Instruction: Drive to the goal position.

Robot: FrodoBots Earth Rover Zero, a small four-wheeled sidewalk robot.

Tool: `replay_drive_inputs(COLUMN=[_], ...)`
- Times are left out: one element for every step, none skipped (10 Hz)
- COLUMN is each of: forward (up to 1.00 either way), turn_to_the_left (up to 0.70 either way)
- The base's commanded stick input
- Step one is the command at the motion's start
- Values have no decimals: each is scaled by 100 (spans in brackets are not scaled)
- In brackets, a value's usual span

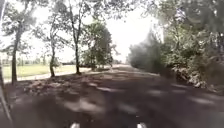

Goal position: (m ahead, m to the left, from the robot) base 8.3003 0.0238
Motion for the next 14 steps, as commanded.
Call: replay_drive_inputs(forward=[70, 70, 70, 70, 70, 70, 70, 70, 70, 70, 70, 70, 70, 70], turn_to_the_left=[-35, -35, -25, -16, -6, 0, 0, 0, 0, 0, 0, 0, 0, 0])
